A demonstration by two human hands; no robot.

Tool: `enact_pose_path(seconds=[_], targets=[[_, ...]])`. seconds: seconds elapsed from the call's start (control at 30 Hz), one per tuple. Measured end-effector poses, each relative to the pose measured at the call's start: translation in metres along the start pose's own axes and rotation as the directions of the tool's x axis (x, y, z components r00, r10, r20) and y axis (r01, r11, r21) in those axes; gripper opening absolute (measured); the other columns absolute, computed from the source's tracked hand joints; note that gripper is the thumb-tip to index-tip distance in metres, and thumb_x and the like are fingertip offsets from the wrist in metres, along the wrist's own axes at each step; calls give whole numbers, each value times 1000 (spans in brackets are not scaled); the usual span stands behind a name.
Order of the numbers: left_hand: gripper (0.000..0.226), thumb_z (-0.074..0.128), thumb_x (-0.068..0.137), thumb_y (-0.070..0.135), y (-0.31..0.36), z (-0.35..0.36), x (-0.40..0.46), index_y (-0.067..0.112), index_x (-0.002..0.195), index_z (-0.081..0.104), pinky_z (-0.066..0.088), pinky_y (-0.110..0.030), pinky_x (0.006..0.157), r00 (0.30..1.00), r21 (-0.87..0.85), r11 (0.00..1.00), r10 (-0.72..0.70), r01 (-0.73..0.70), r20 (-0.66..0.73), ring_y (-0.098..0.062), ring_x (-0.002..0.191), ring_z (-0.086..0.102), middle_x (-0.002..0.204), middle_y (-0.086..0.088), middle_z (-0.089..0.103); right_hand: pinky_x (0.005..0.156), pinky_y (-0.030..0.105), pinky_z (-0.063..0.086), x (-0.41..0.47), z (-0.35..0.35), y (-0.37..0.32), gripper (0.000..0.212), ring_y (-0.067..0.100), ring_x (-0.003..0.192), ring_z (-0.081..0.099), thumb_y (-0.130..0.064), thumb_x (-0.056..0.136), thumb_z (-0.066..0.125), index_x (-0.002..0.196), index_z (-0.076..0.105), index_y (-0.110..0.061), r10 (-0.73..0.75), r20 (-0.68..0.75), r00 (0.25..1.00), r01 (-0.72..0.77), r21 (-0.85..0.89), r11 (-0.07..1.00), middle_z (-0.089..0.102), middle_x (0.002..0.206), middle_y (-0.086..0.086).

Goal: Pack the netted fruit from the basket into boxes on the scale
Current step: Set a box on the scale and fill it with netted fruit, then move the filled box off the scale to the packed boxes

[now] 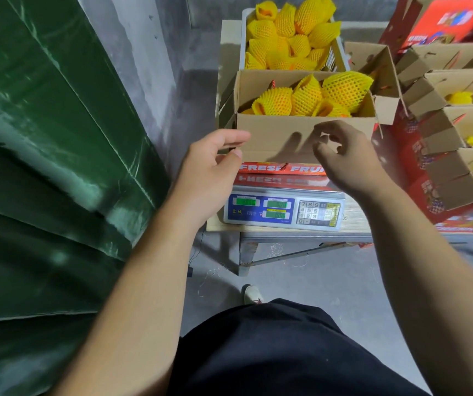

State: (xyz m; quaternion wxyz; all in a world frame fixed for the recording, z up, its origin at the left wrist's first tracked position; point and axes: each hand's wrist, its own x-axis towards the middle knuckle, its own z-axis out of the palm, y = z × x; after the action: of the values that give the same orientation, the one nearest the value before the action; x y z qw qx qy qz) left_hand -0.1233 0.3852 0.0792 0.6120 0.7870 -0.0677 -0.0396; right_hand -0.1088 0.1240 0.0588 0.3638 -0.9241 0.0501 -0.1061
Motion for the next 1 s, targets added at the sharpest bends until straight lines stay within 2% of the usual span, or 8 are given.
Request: enact_pose_path(seconds=[0.2,0.33,0.47,0.63,0.7,0.77,0.83,1.0], targets=[[32,56,102,29,-10,3,5,51,121,68,48,0,76,1000,-29,1000,4,-3,13,5,119,62,123,30,69,107,41,47,-4,-5,-3,35,21,126,57,-18,99,58,132,65,-15,6,2,1000,-6,51,999,66,135,2],[33,57,99,29,-12,8,17,52,120,70,49,0,73,1000,-50,999,3,-3,-8,9,114,64,121,29,70,96,30,45,-2,-11,-2,33,10,116,54,-17,99,59,131,66,-17,23,-33,999,-20,95,995,66,132,-2],[35,57,92,36,-10,19,35,59,116,68,54,-19,87,1000,-19,1000,-11,10,-24,6,114,66,121,31,70,92,23,40,8,-20,12,30,8,113,55,-16,98,60,127,68,-16,48,-167,985,-33,97,995,65,120,-8],[45,58,88,31,-9,37,73,65,116,65,50,-24,96,977,-30,999,7,-14,-211,10,116,63,121,34,69,106,45,44,40,-37,41,52,27,127,53,-15,93,66,142,53,-12,100,-312,945,-89,48,995,59,134,9],[54,60,94,23,-12,43,99,53,139,58,48,-29,105,943,-23,1000,-6,-2,-333,6,125,60,133,30,65,108,47,42,59,-42,54,66,33,133,49,-17,93,67,153,40,-12,168,-251,953,-166,31,986,53,144,16],[68,62,102,20,-16,48,127,41,160,34,43,-40,114,947,26,991,-118,132,-300,-7,138,54,152,15,56,95,39,45,79,-45,63,72,37,129,52,-19,94,67,157,32,-14,222,-130,966,-217,50,975,55,142,19],[76,62,104,30,-20,55,149,41,165,18,41,-51,116,956,131,956,-242,264,-166,-21,142,51,159,6,50,79,35,42,95,-46,69,73,39,118,59,-21,95,64,159,28,-23,197,-30,980,-197,7,980,61,132,18],[77,56,107,27,-25,61,175,49,164,8,41,-55,113,944,321,888,-295,328,-149,-27,145,44,165,7,38,90,48,53,117,-45,72,78,41,111,58,-34,99,53,164,10,-41,204,144,968,-174,-193,966,36,141,10]])
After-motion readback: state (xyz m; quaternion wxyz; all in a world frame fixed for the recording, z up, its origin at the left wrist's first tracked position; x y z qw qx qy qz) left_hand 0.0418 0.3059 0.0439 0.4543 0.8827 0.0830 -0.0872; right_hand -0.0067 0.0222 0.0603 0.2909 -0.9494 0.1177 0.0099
